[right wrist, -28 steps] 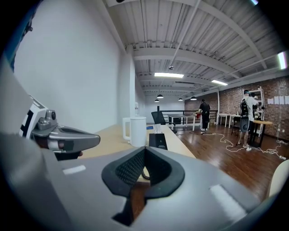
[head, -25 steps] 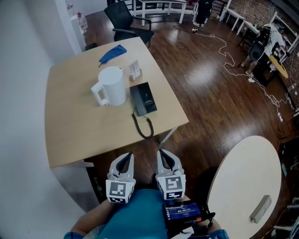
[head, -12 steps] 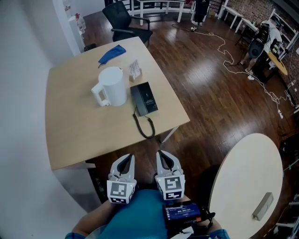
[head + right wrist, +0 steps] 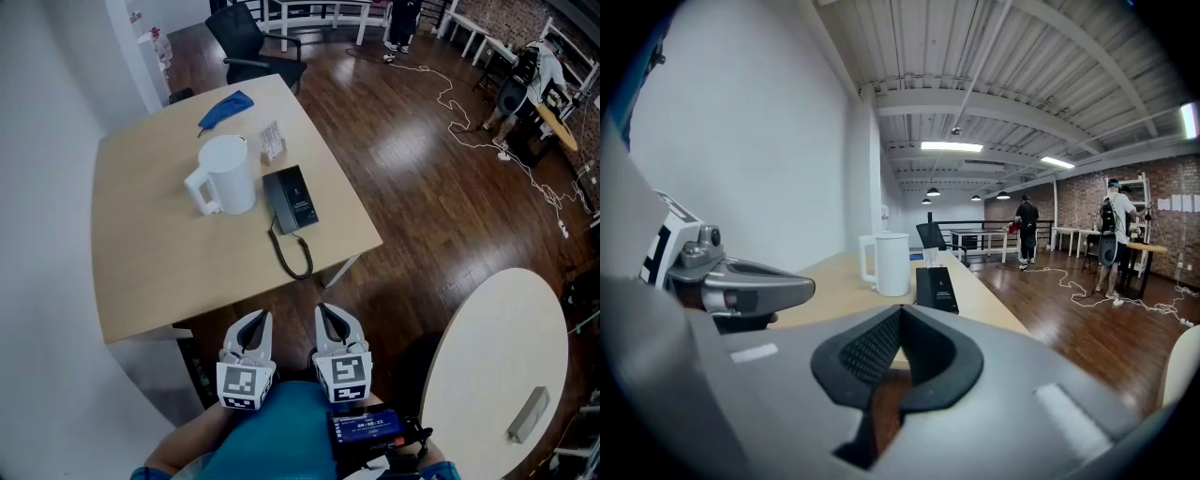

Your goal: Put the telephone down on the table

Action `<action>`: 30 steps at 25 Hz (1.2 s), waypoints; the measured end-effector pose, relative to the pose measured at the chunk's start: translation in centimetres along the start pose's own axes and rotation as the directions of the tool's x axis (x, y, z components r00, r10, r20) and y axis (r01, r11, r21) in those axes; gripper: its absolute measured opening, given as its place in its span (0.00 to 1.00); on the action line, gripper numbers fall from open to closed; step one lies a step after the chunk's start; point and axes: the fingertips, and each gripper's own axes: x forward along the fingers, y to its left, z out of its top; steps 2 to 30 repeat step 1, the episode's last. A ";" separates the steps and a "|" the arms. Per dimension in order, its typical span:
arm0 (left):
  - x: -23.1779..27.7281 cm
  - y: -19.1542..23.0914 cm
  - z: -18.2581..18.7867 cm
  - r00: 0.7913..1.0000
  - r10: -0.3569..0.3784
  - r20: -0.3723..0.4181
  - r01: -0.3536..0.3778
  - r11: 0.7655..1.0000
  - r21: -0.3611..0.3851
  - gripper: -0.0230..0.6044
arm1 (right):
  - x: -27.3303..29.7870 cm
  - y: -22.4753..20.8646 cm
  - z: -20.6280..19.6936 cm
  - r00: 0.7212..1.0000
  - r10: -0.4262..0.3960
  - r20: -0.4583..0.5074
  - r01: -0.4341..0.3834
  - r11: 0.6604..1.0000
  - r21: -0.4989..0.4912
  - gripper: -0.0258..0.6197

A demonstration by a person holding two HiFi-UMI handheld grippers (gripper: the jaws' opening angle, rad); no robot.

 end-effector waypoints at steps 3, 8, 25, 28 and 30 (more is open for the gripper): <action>0.0 0.0 0.0 1.000 0.000 0.000 0.000 1.000 0.000 0.06 | 0.0 0.0 0.0 1.000 0.001 0.000 -0.001 1.000 0.001 0.03; 0.0 0.0 0.0 1.000 0.000 0.000 0.000 1.000 0.000 0.06 | 0.0 0.0 0.0 1.000 0.001 0.000 -0.001 1.000 0.001 0.03; 0.0 0.0 0.0 1.000 0.000 0.000 0.000 1.000 0.000 0.06 | 0.0 0.0 0.0 1.000 0.001 0.000 -0.001 1.000 0.001 0.03; 0.0 0.0 0.0 1.000 0.000 0.000 0.000 1.000 0.000 0.06 | 0.0 0.0 0.0 1.000 0.001 0.000 -0.001 1.000 0.001 0.03; 0.0 0.0 0.0 1.000 0.000 0.000 0.000 1.000 0.000 0.06 | 0.0 0.0 0.0 1.000 0.001 0.000 -0.001 1.000 0.001 0.03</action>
